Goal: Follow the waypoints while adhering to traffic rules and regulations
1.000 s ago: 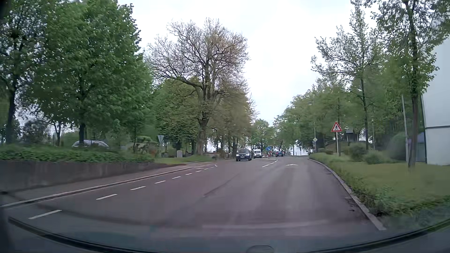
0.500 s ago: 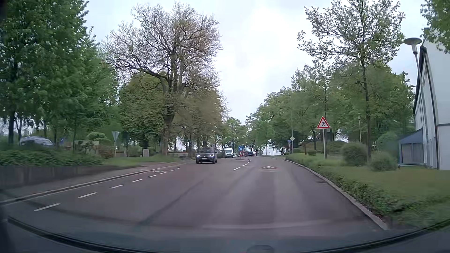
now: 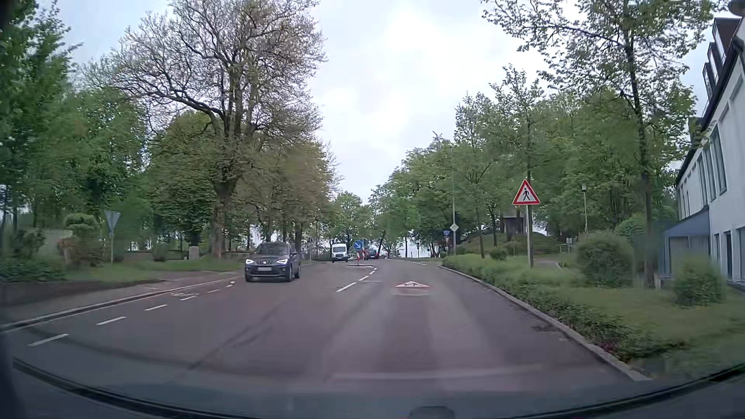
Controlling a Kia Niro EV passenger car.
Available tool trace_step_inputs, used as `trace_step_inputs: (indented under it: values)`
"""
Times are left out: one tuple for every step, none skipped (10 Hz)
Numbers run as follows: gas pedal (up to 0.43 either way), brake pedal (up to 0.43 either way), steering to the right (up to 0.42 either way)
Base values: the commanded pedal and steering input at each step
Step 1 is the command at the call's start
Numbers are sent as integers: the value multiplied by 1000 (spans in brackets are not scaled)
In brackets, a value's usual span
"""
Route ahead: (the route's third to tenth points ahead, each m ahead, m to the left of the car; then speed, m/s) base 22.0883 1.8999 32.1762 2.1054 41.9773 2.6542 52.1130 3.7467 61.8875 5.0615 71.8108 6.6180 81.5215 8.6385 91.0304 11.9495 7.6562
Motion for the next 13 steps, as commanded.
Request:
trace_step_inputs:
  values:
    - [189, 0, 47]
    - [189, 0, 38]
    - [189, 0, 31]
    - [189, 0, 25]
    - [189, 0, 20]
    - [189, 0, 15]
    - [189, 0, 14]
    - [189, 0, 13]
    - [189, 0, 7]
    - [189, 0, -2]
    - [189, 0, -6]
    - [189, 0, -9]
    - [189, 0, -9]
